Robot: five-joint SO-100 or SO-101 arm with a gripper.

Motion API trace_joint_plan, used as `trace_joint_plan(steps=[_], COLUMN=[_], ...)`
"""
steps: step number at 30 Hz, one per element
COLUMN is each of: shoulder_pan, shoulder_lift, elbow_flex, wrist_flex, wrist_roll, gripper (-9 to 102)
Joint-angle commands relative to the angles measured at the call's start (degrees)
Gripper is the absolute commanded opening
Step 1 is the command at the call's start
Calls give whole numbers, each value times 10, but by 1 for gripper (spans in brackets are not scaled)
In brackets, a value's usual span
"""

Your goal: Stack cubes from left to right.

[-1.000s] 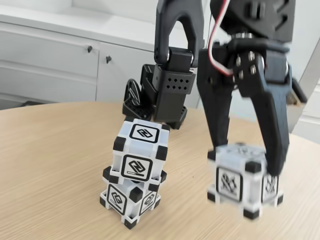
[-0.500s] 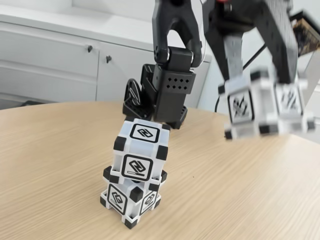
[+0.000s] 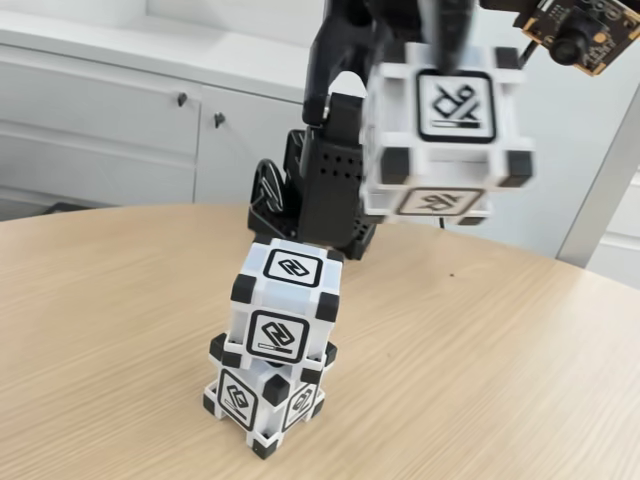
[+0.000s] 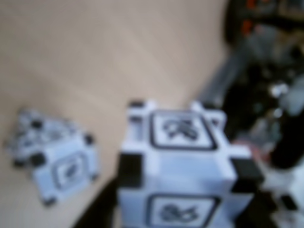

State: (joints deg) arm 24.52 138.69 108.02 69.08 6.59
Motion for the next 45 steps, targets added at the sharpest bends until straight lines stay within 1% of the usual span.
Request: trace_joint_plan(steps=[1, 7, 11, 14, 24, 29, 34, 40, 45], shoulder_pan=[8, 25, 56, 59, 60, 60, 62, 118, 125], shoulder_lift=[13, 15, 16, 16, 36, 76, 76, 76, 69], elbow_flex=[-9, -9, -18, -18, -18, -16, -11, -11, -11], wrist_flex=[-2, 2, 39, 66, 101, 101, 101, 101, 101], wrist_roll=[11, 11, 4, 3, -8, 4, 6, 4, 1], gripper=[11, 10, 11, 11, 11, 11, 11, 11, 11])
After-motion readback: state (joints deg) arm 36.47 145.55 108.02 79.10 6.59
